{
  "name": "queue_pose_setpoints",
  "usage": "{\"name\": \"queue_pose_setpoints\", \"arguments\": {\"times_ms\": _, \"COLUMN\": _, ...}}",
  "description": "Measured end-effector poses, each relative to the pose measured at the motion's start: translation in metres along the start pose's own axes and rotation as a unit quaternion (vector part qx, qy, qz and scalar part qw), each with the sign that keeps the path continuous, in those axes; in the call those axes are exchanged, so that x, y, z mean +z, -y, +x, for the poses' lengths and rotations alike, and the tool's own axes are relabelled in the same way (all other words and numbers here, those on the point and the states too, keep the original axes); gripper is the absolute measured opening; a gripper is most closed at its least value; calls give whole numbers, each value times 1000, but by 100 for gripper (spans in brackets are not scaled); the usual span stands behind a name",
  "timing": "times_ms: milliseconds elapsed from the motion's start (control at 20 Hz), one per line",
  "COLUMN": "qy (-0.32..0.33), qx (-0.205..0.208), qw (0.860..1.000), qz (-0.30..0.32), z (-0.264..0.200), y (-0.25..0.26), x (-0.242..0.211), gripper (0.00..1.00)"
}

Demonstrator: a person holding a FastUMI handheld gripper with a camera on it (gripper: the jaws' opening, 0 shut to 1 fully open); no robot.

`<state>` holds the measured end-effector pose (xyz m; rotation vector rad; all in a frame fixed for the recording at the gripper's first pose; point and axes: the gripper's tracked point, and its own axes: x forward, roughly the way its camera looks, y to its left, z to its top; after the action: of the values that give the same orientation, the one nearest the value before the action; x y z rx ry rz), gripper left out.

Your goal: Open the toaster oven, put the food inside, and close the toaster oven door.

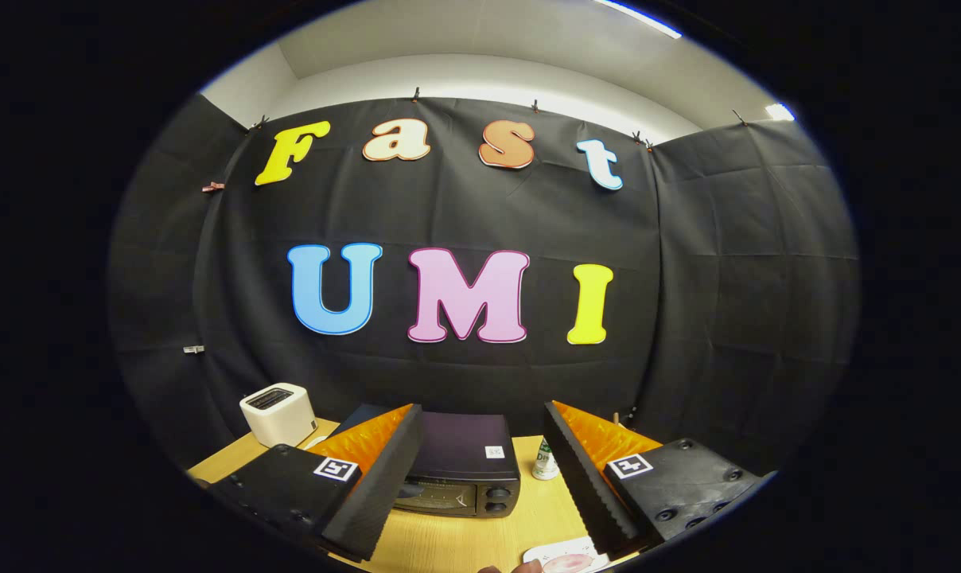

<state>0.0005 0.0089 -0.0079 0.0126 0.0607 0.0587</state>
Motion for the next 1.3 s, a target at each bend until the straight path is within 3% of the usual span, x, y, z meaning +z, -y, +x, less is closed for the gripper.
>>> {"name": "queue_pose_setpoints", "arguments": {"times_ms": 350, "qy": -33, "qx": 23, "qw": 999, "qz": 16, "z": 23, "y": -63, "x": -33, "gripper": 98}}
{"name": "queue_pose_setpoints", "arguments": {"times_ms": 650, "qy": -88, "qx": 42, "qw": 995, "qz": 14, "z": 41, "y": -109, "x": -96, "gripper": 98}}
{"name": "queue_pose_setpoints", "arguments": {"times_ms": 1000, "qy": -169, "qx": 36, "qw": 985, "qz": 11, "z": 75, "y": -134, "x": -185, "gripper": 98}}
{"name": "queue_pose_setpoints", "arguments": {"times_ms": 1300, "qy": -213, "qx": 15, "qw": 977, "qz": 25, "z": 106, "y": -140, "x": -226, "gripper": 98}}
